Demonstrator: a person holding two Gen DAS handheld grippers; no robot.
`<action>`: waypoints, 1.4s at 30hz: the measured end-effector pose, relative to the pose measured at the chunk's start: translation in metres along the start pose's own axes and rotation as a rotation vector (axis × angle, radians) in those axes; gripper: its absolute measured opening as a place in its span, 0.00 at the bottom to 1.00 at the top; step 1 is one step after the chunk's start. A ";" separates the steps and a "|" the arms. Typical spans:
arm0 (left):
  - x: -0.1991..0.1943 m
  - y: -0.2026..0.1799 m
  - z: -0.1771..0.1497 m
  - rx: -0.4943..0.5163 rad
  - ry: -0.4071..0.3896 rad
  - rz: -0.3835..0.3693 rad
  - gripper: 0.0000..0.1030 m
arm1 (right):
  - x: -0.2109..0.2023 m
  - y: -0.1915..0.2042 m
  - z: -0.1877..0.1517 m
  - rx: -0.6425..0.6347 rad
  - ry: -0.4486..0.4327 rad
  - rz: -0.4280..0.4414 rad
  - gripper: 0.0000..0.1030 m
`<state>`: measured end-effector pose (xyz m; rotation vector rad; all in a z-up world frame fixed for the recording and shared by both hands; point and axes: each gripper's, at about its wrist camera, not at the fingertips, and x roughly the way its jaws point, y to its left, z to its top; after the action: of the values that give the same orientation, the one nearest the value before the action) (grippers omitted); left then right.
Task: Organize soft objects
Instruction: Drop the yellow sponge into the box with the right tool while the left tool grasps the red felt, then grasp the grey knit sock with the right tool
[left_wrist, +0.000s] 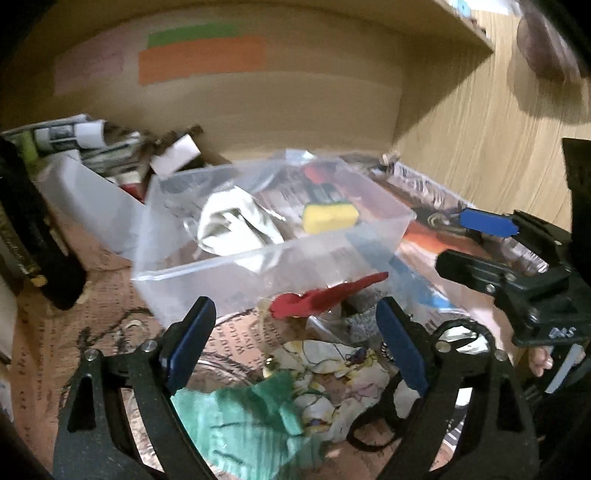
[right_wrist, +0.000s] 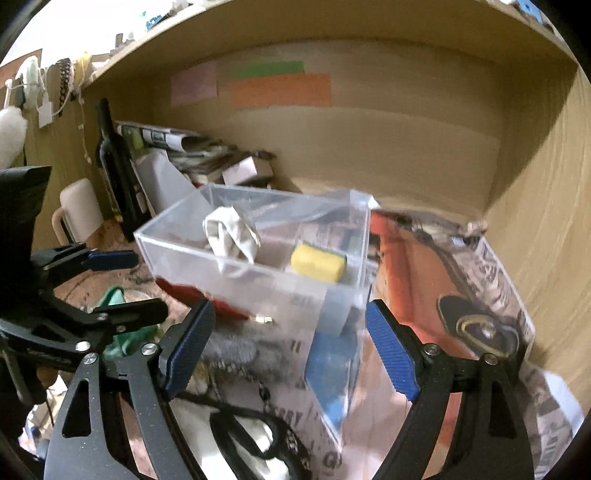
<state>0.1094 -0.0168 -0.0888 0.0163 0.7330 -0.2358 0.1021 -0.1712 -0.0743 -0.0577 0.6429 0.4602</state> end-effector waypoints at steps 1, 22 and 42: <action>0.005 0.000 0.001 0.000 0.007 -0.001 0.86 | 0.001 0.000 -0.002 0.004 0.007 0.001 0.80; 0.038 0.025 -0.005 -0.108 0.081 -0.049 0.28 | 0.042 0.009 -0.006 0.003 0.152 0.129 0.80; -0.027 0.035 -0.001 -0.128 -0.081 -0.022 0.24 | 0.067 0.027 -0.012 -0.044 0.236 0.165 0.51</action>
<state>0.0971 0.0226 -0.0740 -0.1226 0.6662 -0.2089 0.1304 -0.1228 -0.1209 -0.1023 0.8736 0.6323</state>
